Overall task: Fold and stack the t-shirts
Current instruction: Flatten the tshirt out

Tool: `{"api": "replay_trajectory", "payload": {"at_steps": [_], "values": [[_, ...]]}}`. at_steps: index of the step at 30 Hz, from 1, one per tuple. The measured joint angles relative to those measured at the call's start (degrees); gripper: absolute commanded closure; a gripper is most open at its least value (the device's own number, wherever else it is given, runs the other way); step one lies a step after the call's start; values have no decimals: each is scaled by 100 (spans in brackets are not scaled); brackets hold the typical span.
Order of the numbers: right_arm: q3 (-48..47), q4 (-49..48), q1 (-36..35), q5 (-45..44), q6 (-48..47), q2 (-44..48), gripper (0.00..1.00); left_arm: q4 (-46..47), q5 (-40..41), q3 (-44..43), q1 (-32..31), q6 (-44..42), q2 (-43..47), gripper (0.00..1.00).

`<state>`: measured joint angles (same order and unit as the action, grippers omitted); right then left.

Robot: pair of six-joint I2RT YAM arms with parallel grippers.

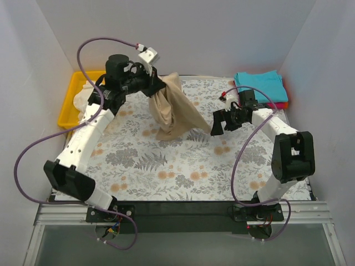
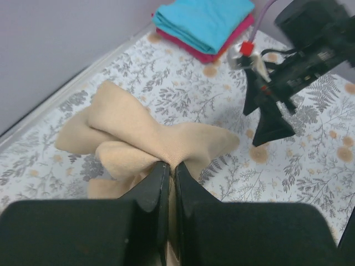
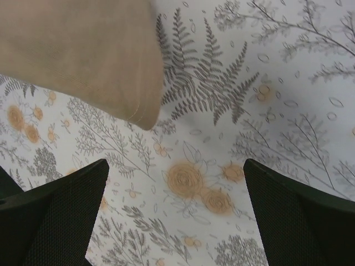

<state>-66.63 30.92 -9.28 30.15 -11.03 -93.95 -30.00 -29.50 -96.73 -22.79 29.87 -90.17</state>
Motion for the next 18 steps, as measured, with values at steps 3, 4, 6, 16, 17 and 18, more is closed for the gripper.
{"api": "replay_trajectory", "payload": {"at_steps": [3, 4, 6, 16, 17, 18], "values": [[-184, -339, -343, 0, 236, -413, 3, 153, -133, 245, 232, 133, 632, 100], [-262, -402, -452, -9, 299, -551, 4, 175, -170, 306, 275, 177, 734, 100], [-450, -590, -730, -129, 389, -901, 4, 240, -267, 507, 374, 260, 874, 100], [-828, -1429, -1067, 140, 678, -1582, 4, -44, -428, 1056, 507, 297, 713, 100], [-828, -1504, -1062, 229, 664, -1558, 4, -57, -455, 1054, 509, 297, 713, 100], [-828, -1558, -1064, 302, 647, -1539, 4, -68, -476, 1054, 511, 299, 713, 100]]}}
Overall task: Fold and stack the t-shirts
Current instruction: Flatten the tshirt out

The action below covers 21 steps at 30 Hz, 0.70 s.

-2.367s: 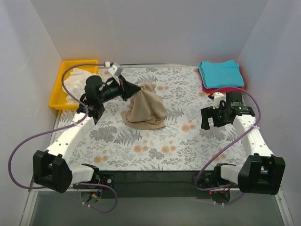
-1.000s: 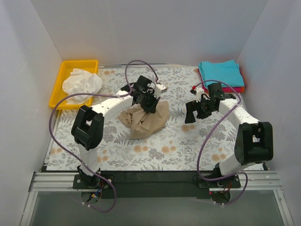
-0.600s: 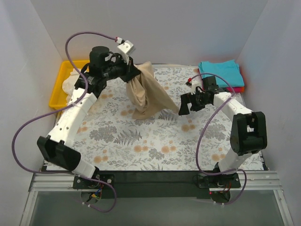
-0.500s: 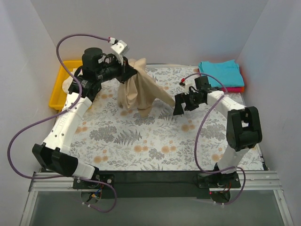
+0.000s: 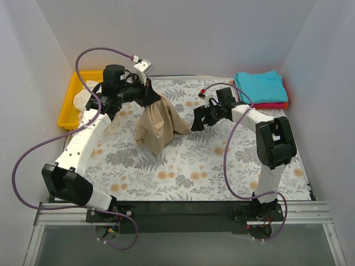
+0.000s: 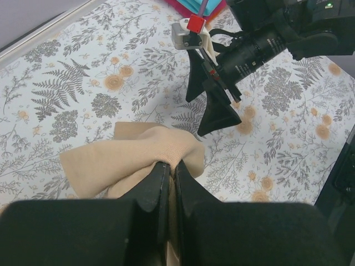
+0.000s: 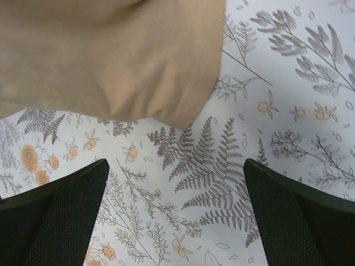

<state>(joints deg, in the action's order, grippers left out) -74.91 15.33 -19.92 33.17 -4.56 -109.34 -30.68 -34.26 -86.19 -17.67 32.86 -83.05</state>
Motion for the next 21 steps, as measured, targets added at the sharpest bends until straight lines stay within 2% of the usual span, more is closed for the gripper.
{"api": "replay_trajectory", "payload": {"at_steps": [9, 10, 12, 13, 14, 17, 21], "values": [[42, -691, -667, 280, -472, 33, 5, -33, -229, -72, 151, 181, -13, 100], [-22, -737, -739, 278, -501, -37, 17, -31, -243, -107, 173, 205, -31, 100], [-225, -857, -905, 240, -634, -278, 53, -39, -267, -195, 210, 236, -79, 100], [-334, -894, -955, 195, -658, -407, 87, -37, -269, -243, 229, 254, -109, 100], [-420, -907, -979, 144, -660, -505, 98, -35, -267, -273, 249, 262, -138, 100], [-671, -765, -925, -7, -640, -721, 99, -17, -155, -293, 304, 295, -205, 100], [-979, -313, -433, -286, -831, -592, 99, 146, 203, -326, 407, 273, -422, 100]]}}
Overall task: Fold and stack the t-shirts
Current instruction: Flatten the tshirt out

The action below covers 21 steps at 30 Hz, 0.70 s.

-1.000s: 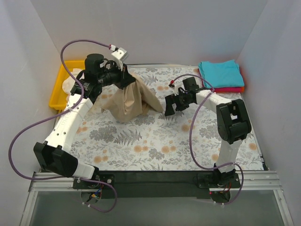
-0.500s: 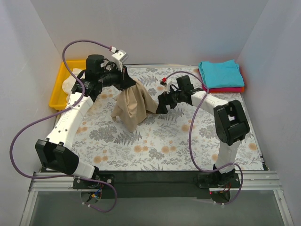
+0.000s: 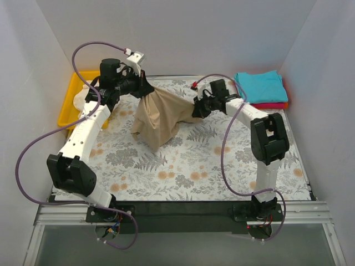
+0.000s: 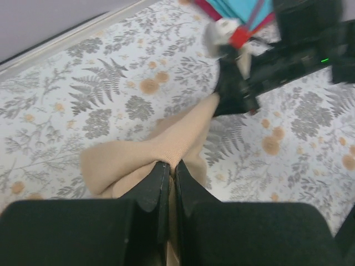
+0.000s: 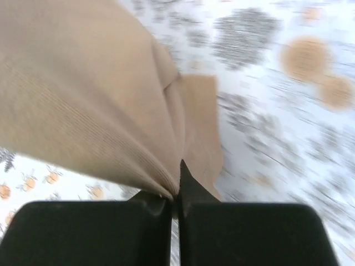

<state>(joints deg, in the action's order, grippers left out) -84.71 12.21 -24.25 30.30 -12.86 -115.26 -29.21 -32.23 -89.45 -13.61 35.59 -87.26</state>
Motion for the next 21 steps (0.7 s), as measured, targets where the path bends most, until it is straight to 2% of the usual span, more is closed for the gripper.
{"api": "replay_trajectory", "payload": {"at_steps": [6, 9, 12, 15, 16, 17, 18, 19, 21], "values": [[-1019, 1054, 1091, -369, -614, 922, 99, 299, 66, -951, 205, -302, -992, 100], [-1541, 1360, 1213, -605, -1049, 1552, 99, 442, -42, -1351, 170, -621, -1233, 100], [-1484, 1620, 1088, -756, -1554, 2356, 99, 586, -313, -1215, 177, -1084, -1036, 97], [-693, 1810, 957, -833, -2063, 3112, 99, 804, -726, 208, 179, -1766, -59, 68], [-328, 1891, 927, -914, -2225, 3303, 99, 660, -844, 765, 173, -2068, 365, 50], [116, 1906, 907, -1001, -2396, 3493, 95, 566, -949, 1342, 173, -2385, 769, 24], [586, 2006, 866, -1126, -2559, 3630, 91, 446, -1040, 1930, 164, -2726, 1182, 23], [1021, 2114, 824, -1248, -2699, 3720, 71, 260, -1075, 2380, 149, -2907, 1502, 20], [2002, 2347, 688, -1469, -2955, 3877, 44, -205, -1128, 3418, 37, -3405, 2151, 19]]}}
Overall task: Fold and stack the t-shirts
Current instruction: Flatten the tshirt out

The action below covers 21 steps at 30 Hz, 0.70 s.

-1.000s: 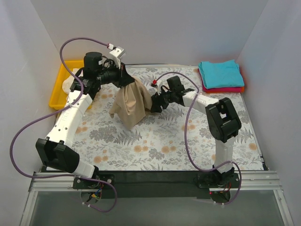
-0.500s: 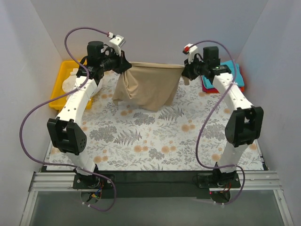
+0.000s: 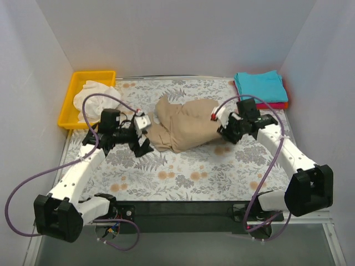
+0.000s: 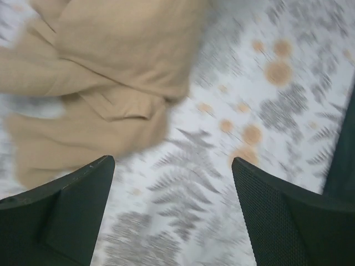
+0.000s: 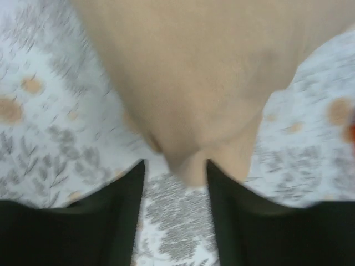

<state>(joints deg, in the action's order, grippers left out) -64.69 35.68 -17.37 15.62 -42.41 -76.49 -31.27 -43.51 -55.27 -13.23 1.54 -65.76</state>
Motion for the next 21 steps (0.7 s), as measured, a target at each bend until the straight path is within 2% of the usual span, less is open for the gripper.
{"api": "replay_trajectory", "payload": {"at_steps": [1, 2, 5, 6, 9, 10, 14, 18, 21], "values": [[420, 201, -109, -72, -105, 72, 2, -264, -4, 409, -61, -105, 232, 20], [776, 409, -203, -111, -188, 164, 2, -496, 2, 721, -122, -162, 402, 20], [1174, 1075, -378, -114, -413, 586, 6, -822, 136, 1064, -125, -48, 682, 27], [1161, 1128, -374, -114, -437, 743, 10, -767, 173, 1032, -107, 70, 688, 34], [909, 1161, -262, -109, -448, 881, 27, -511, 256, 634, -85, 564, 337, 42], [765, 1154, -166, -90, -417, 772, 34, -407, 264, 400, -83, 765, 76, 43], [35, 1084, 437, -22, -109, -223, 41, 186, 334, -612, -81, 1639, -1270, 38], [-627, 916, 957, 9, 350, -1360, 41, 673, 535, -1458, -90, 2345, -2507, 39], [-920, 835, 1128, -9, 640, -1858, 41, 903, 796, -1976, -109, 2693, -3268, 40]]}}
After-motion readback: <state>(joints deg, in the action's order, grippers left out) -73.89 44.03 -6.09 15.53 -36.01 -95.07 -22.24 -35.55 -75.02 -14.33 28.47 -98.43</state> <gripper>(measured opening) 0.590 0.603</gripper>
